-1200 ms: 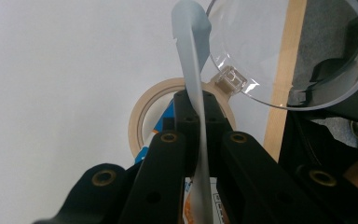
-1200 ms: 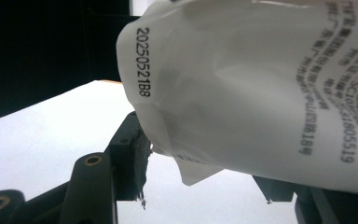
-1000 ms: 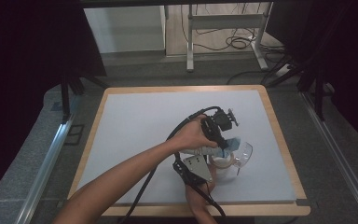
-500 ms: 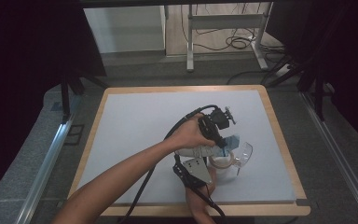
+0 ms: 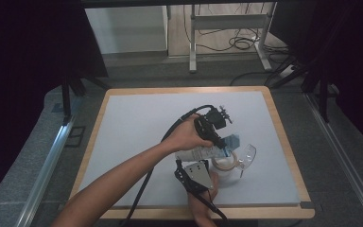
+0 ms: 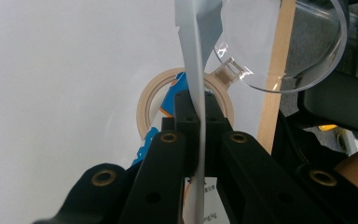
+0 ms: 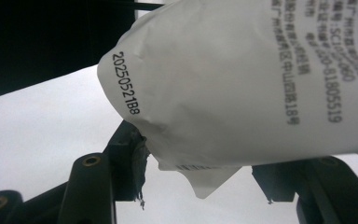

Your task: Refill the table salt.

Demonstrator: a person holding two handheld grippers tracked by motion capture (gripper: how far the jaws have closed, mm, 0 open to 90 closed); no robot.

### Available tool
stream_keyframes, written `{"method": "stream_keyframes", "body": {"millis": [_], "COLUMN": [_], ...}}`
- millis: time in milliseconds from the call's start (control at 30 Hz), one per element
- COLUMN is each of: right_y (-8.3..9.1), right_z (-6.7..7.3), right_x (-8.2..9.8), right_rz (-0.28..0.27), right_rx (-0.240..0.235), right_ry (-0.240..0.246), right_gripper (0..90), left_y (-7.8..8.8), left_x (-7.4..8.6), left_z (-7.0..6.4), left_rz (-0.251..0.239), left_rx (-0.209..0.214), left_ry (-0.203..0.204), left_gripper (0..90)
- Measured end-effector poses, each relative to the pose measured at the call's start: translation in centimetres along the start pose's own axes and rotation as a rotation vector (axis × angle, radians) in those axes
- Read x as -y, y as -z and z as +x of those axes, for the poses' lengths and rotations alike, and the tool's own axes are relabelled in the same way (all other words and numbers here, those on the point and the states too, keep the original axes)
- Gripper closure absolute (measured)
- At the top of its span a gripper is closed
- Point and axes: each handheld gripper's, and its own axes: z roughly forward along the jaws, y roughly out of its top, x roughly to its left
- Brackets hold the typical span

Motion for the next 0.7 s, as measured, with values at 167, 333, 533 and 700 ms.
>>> {"method": "stream_keyframes", "body": {"millis": [167, 333, 533, 700], "right_y": [0.2, 0.4, 0.5, 0.5], "right_z": [0.0, -0.3, -0.4, -0.1], "right_x": [0.4, 0.8, 1.1, 1.2], "right_rz": [0.012, 0.028, 0.047, 0.067], "right_rx": [-0.004, -0.008, -0.006, -0.024], "right_ry": [0.016, 0.022, 0.019, 0.003], "right_gripper": [43.4, 43.4, 43.4, 43.3], "left_y": [-0.1, 0.0, 0.4, 1.0], "left_x": [0.4, 0.7, 1.4, 2.2], "left_z": [0.0, 0.2, 0.2, 0.5], "left_rz": [-0.012, -0.020, -0.076, -0.096], "left_rx": [0.006, 0.008, 0.012, 0.005], "left_ry": [0.002, 0.011, 0.025, 0.031], "left_gripper": [89.8, 89.7, 89.7, 89.7]}}
